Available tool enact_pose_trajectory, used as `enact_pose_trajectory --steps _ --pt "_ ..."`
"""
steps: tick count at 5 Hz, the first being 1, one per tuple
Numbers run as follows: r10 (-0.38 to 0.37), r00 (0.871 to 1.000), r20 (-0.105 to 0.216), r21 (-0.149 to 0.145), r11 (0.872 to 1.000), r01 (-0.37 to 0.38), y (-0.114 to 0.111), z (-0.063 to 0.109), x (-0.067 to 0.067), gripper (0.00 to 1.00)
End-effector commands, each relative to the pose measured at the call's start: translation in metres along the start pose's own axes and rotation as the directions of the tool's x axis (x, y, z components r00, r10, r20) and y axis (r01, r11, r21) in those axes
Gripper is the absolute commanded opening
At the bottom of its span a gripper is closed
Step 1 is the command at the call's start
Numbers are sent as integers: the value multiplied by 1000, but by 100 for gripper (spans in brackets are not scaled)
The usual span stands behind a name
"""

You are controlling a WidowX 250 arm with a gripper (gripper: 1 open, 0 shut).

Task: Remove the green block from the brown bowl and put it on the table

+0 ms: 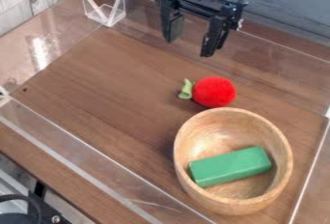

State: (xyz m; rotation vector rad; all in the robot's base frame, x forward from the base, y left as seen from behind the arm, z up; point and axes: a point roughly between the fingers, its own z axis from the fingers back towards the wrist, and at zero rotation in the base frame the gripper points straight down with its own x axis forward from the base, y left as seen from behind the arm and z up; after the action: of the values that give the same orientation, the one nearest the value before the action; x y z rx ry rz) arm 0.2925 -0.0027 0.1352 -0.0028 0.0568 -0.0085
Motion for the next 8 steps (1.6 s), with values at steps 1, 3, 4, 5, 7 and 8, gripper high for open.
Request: enact_pose_trajectory --steps 1,3,4,5,7,8 --pt "-71 997 -14 -2 997 71 -28 0 -9 100" --pt "-303 953 -10 0 953 303 -114 5 -45 100" --pt "-450 893 -8 15 893 450 -139 -15 -62 100" --pt "-567 823 -18 36 822 568 -142 -37 -79 100" --pt "-626 780 -6 95 776 624 -118 -18 -97 100" --pt "-598 801 3 112 796 594 -110 -17 -95 100"
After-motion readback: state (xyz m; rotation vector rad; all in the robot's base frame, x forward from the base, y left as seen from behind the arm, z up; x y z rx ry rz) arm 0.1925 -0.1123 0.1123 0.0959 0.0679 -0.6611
